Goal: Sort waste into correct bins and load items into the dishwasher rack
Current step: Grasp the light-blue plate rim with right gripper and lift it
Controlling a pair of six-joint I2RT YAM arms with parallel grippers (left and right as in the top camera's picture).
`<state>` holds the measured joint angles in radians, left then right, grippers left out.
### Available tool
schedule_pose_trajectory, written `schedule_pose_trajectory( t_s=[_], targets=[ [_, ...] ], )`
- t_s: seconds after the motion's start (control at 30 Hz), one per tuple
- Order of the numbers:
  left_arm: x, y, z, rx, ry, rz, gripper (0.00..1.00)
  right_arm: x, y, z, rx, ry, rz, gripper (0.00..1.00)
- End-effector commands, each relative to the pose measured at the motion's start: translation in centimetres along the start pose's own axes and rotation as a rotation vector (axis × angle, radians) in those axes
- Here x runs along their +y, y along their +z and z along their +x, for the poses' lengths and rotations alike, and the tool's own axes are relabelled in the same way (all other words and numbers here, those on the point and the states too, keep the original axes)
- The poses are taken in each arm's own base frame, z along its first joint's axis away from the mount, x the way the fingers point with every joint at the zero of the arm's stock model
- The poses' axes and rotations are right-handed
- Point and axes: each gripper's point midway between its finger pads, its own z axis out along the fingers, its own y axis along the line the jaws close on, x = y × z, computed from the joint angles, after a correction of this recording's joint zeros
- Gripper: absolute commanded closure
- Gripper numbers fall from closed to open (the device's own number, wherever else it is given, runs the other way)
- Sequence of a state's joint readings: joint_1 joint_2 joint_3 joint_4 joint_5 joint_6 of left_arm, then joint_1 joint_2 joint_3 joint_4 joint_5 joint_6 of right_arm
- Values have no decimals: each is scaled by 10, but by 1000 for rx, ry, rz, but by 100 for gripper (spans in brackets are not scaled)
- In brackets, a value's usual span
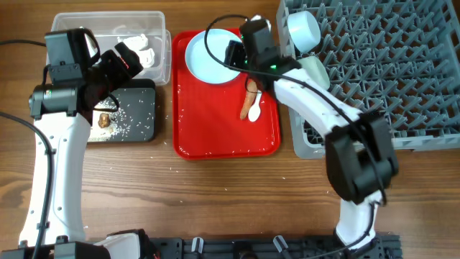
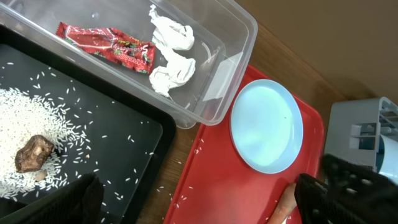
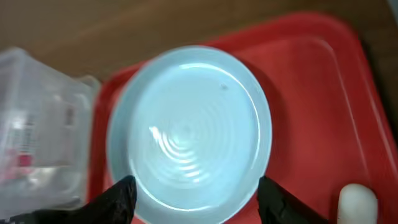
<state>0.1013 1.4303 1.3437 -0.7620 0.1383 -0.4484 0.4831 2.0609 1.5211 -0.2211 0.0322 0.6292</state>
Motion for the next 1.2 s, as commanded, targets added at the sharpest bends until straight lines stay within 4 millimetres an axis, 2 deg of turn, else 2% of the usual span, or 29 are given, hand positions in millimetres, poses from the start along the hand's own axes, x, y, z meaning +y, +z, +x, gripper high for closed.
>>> schedule_pose_trajectory(
  t_s=[0.0, 0.17, 0.23, 0.4, 0.53, 0.6, 0.73, 0.93, 1.17],
  targets=[
    [1, -3, -4, -16, 18, -4, 0, -15, 26, 17, 24, 48, 44, 43],
    [1, -3, -4, -16, 18, -4, 0, -29, 48, 35, 57, 78, 72, 59],
    [1, -3, -4, -16, 18, -4, 0, -33, 48, 34, 56, 84, 81, 63],
    [1, -3, -4, -16, 18, -4, 0, -51, 57, 52, 94, 110, 151, 66],
    [1, -3, -4, -16, 18, -4, 0, -56, 62, 59, 112, 117, 163, 68],
    [1, -3, -4, -16, 18, -4, 0, -56, 62, 59, 112, 117, 162, 75],
    [1, -3, -4, -16, 18, -4, 0, -58, 59, 69, 158, 113, 169, 96],
    [1, -3, -4, -16, 18, -4, 0, -52, 37, 55, 162, 25, 160, 96],
    [1, -3, -4, -16, 18, -4, 0, -37, 1, 13, 67, -232, 150, 95]
  ],
)
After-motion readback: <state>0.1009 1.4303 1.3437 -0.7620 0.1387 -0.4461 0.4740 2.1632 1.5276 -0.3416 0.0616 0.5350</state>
